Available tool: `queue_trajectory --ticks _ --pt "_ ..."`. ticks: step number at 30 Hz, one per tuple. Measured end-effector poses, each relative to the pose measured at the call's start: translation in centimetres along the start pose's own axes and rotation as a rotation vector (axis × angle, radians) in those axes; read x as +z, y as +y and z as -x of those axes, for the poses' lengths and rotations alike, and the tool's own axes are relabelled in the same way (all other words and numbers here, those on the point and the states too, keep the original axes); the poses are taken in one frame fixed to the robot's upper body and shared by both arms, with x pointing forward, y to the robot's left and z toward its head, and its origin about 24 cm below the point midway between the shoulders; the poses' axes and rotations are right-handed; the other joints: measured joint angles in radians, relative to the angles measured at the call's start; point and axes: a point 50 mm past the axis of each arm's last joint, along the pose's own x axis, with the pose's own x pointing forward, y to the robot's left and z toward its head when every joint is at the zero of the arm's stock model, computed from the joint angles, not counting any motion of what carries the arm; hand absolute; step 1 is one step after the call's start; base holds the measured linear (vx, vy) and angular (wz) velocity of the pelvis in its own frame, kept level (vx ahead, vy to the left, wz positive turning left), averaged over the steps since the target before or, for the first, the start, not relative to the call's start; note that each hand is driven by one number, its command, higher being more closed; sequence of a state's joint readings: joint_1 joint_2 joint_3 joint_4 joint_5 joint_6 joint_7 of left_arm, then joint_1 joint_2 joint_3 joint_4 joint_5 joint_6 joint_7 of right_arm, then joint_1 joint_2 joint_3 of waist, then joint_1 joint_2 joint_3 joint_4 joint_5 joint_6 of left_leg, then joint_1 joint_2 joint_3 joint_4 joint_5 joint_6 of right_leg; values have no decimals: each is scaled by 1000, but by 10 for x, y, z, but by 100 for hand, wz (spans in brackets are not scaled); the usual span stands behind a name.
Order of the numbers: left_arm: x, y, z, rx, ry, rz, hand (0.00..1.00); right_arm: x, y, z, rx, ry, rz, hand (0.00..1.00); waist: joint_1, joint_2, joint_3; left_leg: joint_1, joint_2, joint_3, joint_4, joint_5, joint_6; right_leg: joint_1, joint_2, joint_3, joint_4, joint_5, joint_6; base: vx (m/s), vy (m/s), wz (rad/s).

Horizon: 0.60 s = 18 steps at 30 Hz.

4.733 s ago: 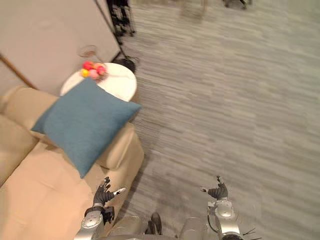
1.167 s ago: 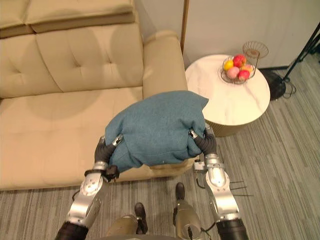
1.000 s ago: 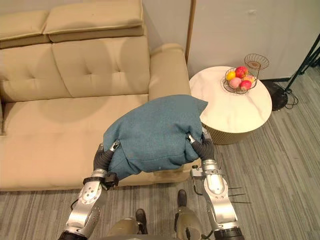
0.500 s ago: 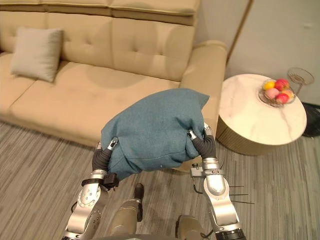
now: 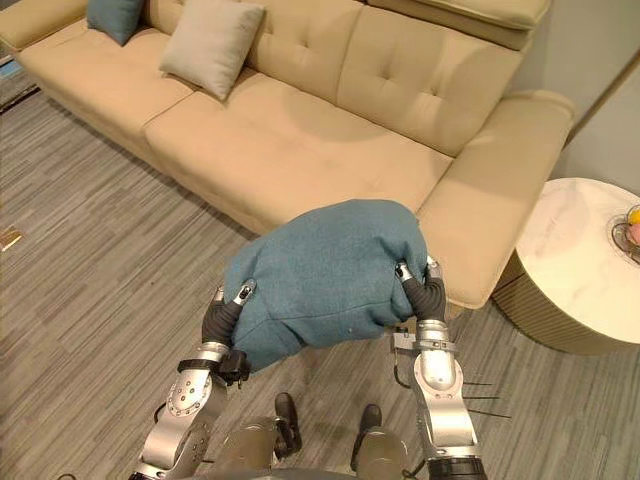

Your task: Pick up cushions and gather them together orderly.

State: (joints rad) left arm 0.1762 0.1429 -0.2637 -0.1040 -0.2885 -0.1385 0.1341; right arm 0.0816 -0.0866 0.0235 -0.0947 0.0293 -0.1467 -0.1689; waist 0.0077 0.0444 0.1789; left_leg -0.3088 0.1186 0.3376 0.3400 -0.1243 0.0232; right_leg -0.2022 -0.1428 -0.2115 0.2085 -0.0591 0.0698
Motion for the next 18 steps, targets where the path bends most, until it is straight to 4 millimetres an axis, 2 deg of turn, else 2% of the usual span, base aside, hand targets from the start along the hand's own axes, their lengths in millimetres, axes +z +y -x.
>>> queue_trajectory --ticks 2,3,4,5,6,7,9,12,13,15,16,17,18 --pt "0 0 0 -1 1 -6 100 0 0 0 2 0 1 100 1 -4 -2 -3 -18 2 28 -33 14 -13 -24 14 38 -20 19 26 169 -4" --pt "0 0 1 -1 1 -8 100 0 1 0 3 0 0 100 -11 -7 -3 -2 -35 0 50 -58 23 -26 -47 21 89 -52 20 72 192 6" --pt "0 0 1 -1 2 -8 100 0 1 0 4 0 1 100 -15 -8 -3 -2 -39 -1 54 -63 26 -29 -53 21 107 -58 13 82 151 22" --pt "-1 1 1 -1 2 -10 100 0 1 0 6 2 0 100 -32 -13 -3 5 -64 -11 77 -89 46 -55 -85 32 208 -88 0 87 115 14" --pt "0 1 1 1 2 -10 100 -1 2 0 7 3 2 100 -34 -14 -3 11 -70 -15 84 -100 58 -82 -95 47 272 -86 -1 134 122 11" --pt "-1 2 1 5 5 -14 100 -5 3 -1 12 20 2 100 -40 -19 0 35 -76 -16 86 -114 76 -138 -107 72 387 -87 -20 155 102 3" --pt "-1 5 2 3 7 -33 100 -11 5 0 20 44 5 100 -47 -23 -1 67 -79 -25 86 -132 87 -176 -91 77 432 -122 -8 199 47 6" --pt "1 5 0 1 1 -38 100 -11 6 0 23 46 3 100 -56 -29 2 98 -84 -37 90 -166 90 -262 -39 71 369 -119 -1 239 -24 10" --pt "2 5 -1 -1 -5 -38 100 -11 5 0 22 46 -1 100 -61 -34 4 119 -86 -39 90 -183 84 -283 -23 53 300 -100 2 296 -53 18" --pt "4 5 -3 -3 -12 -41 100 -11 5 -1 18 47 -7 100 -77 -49 5 168 -107 -56 77 -208 68 -288 -17 6 111 -7 15 350 -65 31" --pt "6 4 -6 -9 -23 -45 100 -11 4 -1 11 48 -16 100 -93 -71 4 205 -132 -65 73 -226 40 -288 -33 -13 22 39 21 416 -108 51" --pt "7 3 -8 -14 -28 -51 100 -11 3 0 9 51 -15 100 -106 -87 0 245 -149 -70 84 -262 11 -289 -39 -1 13 63 -15 532 -180 51" --pt "5 2 -8 -14 -23 -50 100 -12 1 0 8 54 -17 100 -109 -76 -3 262 -140 -78 93 -286 -3 -288 -33 13 45 108 -63 570 -211 26"
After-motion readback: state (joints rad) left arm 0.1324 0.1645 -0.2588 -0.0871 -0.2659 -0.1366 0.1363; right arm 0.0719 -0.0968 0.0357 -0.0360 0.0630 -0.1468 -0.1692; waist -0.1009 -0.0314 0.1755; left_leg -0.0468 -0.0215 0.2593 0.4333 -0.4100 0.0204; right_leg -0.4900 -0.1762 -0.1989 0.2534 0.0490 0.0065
